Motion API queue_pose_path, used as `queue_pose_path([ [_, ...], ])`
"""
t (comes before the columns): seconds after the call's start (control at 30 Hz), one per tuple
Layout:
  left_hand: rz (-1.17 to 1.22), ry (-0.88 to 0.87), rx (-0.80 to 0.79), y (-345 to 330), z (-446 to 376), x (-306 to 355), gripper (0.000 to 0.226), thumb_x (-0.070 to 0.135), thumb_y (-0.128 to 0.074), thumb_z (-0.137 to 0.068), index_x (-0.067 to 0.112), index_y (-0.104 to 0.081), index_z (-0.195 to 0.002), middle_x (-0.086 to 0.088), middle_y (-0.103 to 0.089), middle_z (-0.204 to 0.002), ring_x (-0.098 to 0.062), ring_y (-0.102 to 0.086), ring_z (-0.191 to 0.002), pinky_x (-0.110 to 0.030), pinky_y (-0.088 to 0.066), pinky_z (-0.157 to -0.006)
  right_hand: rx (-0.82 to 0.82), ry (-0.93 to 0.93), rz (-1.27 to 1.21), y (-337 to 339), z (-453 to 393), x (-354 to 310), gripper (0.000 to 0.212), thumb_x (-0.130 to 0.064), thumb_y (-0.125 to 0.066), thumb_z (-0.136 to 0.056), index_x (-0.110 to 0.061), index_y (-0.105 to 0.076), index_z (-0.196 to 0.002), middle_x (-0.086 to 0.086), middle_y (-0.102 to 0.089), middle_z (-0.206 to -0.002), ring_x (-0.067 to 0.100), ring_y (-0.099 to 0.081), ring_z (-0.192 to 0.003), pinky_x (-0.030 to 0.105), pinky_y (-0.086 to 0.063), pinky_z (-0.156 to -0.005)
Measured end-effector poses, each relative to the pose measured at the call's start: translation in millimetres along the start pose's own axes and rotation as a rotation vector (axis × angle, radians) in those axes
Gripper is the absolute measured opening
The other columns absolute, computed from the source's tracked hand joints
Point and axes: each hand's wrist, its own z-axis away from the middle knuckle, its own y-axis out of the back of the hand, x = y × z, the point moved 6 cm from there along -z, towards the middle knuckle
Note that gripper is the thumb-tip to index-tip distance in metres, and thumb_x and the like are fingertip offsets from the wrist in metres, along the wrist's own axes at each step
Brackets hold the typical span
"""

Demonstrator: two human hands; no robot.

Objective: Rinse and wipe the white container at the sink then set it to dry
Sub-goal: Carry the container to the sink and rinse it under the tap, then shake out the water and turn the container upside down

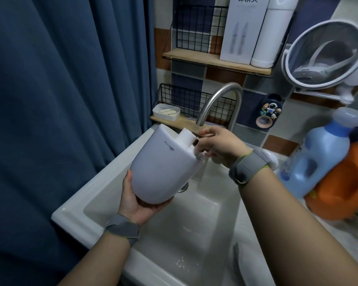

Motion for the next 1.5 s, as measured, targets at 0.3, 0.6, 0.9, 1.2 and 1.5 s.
queue_pose_path([
  [0.3, -0.009, -0.027, 0.01, 0.1, -2.4, -0.7, 0.07, 0.073, -0.076, -0.054, 0.026, -0.079, -0.106, -0.019, -0.074, -0.118, -0.048, -0.071, -0.101, -0.067, -0.05, -0.088, 0.048, 0.11, 0.332, -3.5, 0.6, -6.1, 0.023, -0.02, -0.076, -0.072, -0.016, -0.054, -0.079, 0.002, -0.057, -0.064, 0.013, -0.047, -0.046, 0.018, -0.036, -0.038],
  [0.6, 0.006, -0.034, 0.032, 4.7, -1.0, -3.2, 0.062, 0.072, -0.072, -0.063, 0.027, -0.08, -0.104, -0.018, -0.074, -0.116, -0.048, -0.071, -0.098, -0.068, -0.051, -0.086, 0.114, 0.125, 0.549, 4.1, -4.5, -1.5, 0.036, -0.045, -0.07, -0.077, -0.014, -0.058, -0.063, 0.002, -0.057, -0.057, 0.019, -0.048, -0.051, 0.028, -0.041, -0.052],
  [0.9, 0.014, -0.02, 0.053, 6.6, 1.6, -6.0, 0.067, 0.072, -0.074, -0.06, 0.027, -0.078, -0.11, -0.018, -0.074, -0.118, -0.048, -0.071, -0.1, -0.067, -0.051, -0.087, 0.104, 0.069, 0.634, 3.1, -3.4, 1.4, 0.051, -0.061, -0.066, -0.077, -0.012, -0.065, -0.066, 0.004, -0.068, -0.061, 0.017, -0.057, -0.047, 0.027, -0.048, -0.051],
  [1.2, 0.041, -0.025, 0.064, 9.5, -1.7, -6.1, 0.068, 0.072, -0.072, -0.063, 0.027, -0.076, -0.113, -0.018, -0.073, -0.121, -0.05, -0.069, -0.101, -0.069, -0.049, -0.09, -0.074, 0.079, 0.14, 4.7, -4.8, 5.8, 0.017, 0.002, -0.061, -0.075, -0.014, -0.061, -0.081, -0.003, -0.059, -0.048, 0.004, -0.047, -0.032, 0.014, -0.03, -0.033],
  [1.5, -0.097, -0.057, 0.118, 14.0, -4.7, 2.6, 0.06, 0.07, -0.069, -0.071, 0.032, -0.07, -0.117, -0.012, -0.075, -0.118, -0.043, -0.064, -0.115, -0.07, -0.047, -0.093, 0.237, 0.194, 0.197, 21.7, -9.0, 22.8, 0.018, -0.026, -0.064, -0.066, -0.026, -0.049, -0.076, 0.004, -0.066, -0.082, 0.026, -0.059, -0.073, 0.039, -0.049, -0.064],
])
